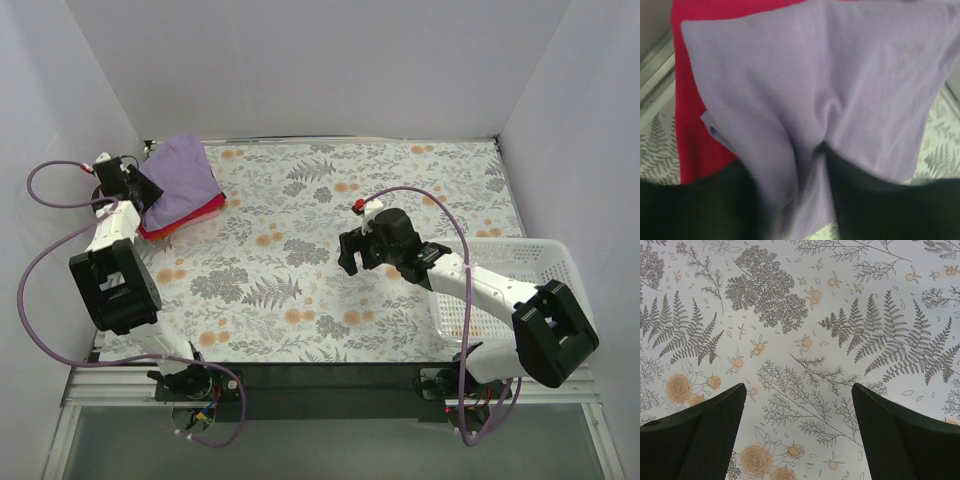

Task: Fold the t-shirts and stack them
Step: Neatly place the folded tshirt to the corner

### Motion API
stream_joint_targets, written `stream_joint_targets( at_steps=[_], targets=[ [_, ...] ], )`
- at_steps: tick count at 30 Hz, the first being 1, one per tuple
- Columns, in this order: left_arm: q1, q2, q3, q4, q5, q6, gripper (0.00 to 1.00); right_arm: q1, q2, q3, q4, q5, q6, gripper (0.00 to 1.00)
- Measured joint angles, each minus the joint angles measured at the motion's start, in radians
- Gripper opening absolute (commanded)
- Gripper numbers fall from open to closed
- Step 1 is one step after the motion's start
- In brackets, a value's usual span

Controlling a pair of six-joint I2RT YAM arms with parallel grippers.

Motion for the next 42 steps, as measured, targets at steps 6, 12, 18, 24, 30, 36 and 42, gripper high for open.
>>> stream_joint_targets(
  at_steps=[6, 12, 18, 24, 30, 36, 42],
  targets=[
    [0.0, 0.018, 0.018, 0.005, -0.014, -0.015, 0.96, 0.006, -0.042, 0.0, -0.003, 0.003, 0.0, 0.79],
    [-0.032, -0.071, -0.002, 0.007, -0.063, -0.016, 0.97, 0.006, -0.086, 0.0, -0.008, 0.027, 0.0, 0.84],
    [-0.206, -0.329, -0.07, 0.018, -0.208, -0.011, 0.98, 0.006, -0.117, 0.0, -0.015, 0.084, -0.003, 0.92],
    [-0.339, -0.589, -0.202, 0.037, -0.301, -0.018, 0.98, 0.005, -0.14, 0.001, -0.051, 0.161, -0.016, 0.98],
    [-0.517, -0.729, -0.371, 0.032, -0.335, -0.016, 0.98, -0.033, -0.201, 0.001, -0.089, 0.221, -0.028, 0.98],
    [-0.655, -0.792, -0.429, 0.014, -0.356, -0.001, 0.98, -0.136, -0.311, 0.001, -0.098, 0.253, -0.031, 0.98],
    [-0.694, -0.819, -0.432, 0.019, -0.36, 0.012, 0.98, -0.198, -0.385, 0.001, -0.115, 0.3, -0.04, 0.98]
  ],
)
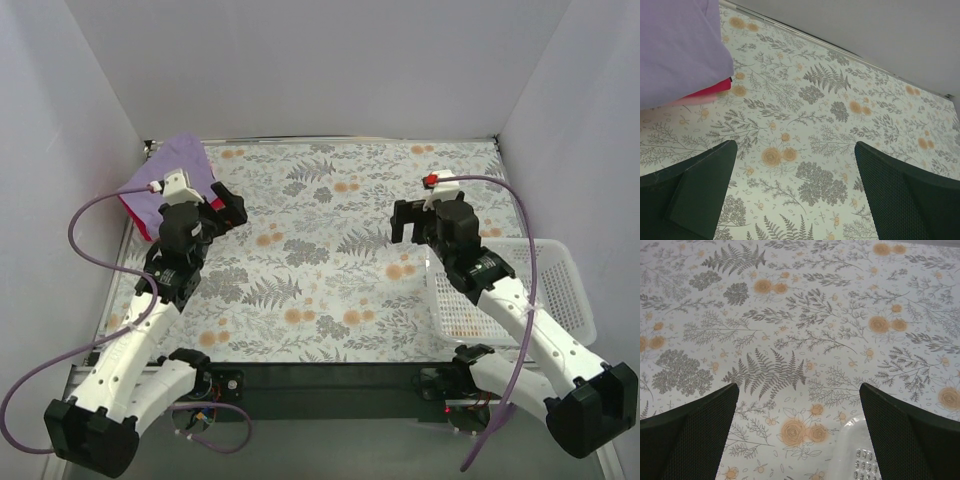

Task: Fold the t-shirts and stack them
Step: Neatly place the folded tshirt to the corner

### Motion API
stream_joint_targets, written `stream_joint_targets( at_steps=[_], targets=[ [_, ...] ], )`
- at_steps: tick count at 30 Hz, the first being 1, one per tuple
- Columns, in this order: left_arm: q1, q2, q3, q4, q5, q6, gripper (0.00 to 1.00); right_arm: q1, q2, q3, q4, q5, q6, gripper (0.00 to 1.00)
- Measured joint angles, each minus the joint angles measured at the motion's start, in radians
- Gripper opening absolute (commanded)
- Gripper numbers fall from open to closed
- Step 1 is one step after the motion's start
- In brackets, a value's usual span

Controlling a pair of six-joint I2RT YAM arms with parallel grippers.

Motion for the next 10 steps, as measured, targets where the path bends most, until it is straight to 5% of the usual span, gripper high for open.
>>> stream_joint_targets(
  at_steps=[10],
  targets=[
    [-0.002, -0.04, -0.024, 0.012, 0.025, 0.002, 0.98, -0.055, -0.083, 0.0, -0.006, 0.048, -0.003, 0.98]
  ],
)
